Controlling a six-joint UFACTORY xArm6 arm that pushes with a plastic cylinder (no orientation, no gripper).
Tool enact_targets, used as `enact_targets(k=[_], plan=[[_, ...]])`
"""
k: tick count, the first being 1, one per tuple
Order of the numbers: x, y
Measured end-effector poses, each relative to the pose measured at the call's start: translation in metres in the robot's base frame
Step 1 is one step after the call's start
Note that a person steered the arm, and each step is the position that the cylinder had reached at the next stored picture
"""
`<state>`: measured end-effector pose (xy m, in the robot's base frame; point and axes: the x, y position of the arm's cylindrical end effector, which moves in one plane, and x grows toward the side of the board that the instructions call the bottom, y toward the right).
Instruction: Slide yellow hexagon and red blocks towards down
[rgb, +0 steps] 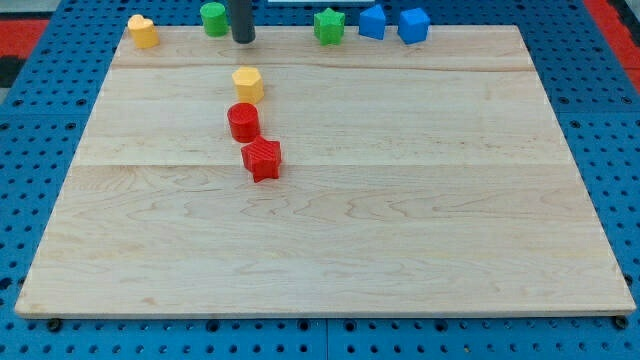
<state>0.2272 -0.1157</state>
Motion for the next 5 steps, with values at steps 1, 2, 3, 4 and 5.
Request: enact_targets(k=[1,2,3,4,5], plan=[[0.037,0.004],[0.078,0.022],[0.122,0.026],[0.161,0.027],[0.199,0.028]])
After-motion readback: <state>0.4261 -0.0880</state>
